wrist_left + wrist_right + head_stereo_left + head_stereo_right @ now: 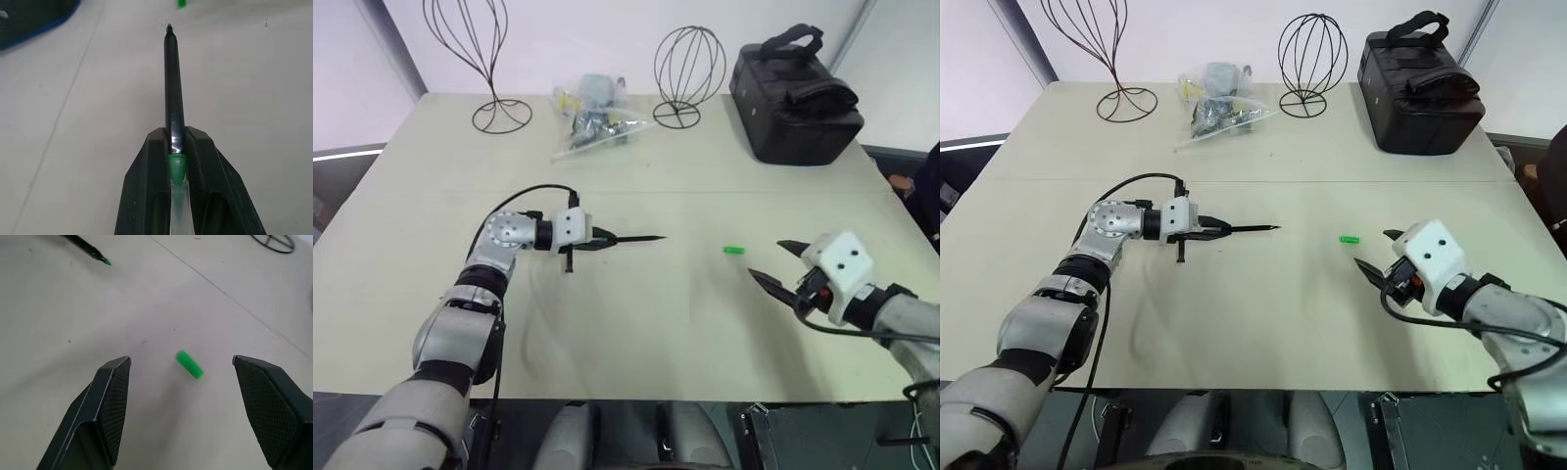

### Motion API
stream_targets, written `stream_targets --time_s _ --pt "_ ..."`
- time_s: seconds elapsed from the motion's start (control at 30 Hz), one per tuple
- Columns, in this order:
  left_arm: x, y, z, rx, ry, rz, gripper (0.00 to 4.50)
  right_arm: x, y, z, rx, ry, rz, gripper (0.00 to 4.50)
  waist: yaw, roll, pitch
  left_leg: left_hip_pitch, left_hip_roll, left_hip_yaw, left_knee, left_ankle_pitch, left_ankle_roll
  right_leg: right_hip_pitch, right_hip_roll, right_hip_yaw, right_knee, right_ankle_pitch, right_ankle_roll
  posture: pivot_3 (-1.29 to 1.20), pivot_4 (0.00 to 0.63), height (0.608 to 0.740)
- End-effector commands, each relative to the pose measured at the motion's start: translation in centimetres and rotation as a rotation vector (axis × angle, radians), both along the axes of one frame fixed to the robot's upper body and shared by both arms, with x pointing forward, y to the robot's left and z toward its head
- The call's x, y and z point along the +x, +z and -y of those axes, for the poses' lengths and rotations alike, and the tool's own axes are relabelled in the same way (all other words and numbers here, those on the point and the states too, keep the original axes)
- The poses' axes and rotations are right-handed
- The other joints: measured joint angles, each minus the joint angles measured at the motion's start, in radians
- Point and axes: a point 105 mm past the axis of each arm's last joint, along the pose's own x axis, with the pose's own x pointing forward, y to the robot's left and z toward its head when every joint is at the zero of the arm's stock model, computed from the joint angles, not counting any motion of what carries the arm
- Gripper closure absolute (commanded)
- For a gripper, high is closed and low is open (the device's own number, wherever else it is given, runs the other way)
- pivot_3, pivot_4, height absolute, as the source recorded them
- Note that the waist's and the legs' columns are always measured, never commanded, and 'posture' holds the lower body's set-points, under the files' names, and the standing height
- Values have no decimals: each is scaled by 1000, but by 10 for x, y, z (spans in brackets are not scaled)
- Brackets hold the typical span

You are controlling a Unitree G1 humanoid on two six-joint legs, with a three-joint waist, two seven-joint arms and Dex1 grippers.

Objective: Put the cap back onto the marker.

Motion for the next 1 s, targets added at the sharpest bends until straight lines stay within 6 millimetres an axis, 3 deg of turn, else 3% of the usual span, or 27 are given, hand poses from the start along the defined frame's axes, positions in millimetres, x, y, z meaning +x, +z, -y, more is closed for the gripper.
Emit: stream_targets --time_s 0.03,0.3,0.63,1.0 --pt "2 20 -3 -57 1 76 4467 9 8 3 18 62 12 1110 0 0 0 0 0 0 0 0 0 0 0 0 0 0 0 0 150 740" --pt "-6 26 -8 -60 -21 120 4467 42 -11 2 -43 231 -60 1110 -3 0 0 0 0 0 0 0 0 0 0 0 0 0 0 0 150 740" --pt "-13 30 -15 -67 -6 149 4467 61 -37 5 -136 310 -103 1110 -1 0 0 0 1 1 0 0 0 -1 -1 1 0 0 0 0 150 740" --pt "-19 28 -13 -86 19 160 4467 79 -37 16 -173 313 -101 1110 -2 1 0 0 1 1 0 0 0 -1 -1 1 0 0 0 0 150 740"
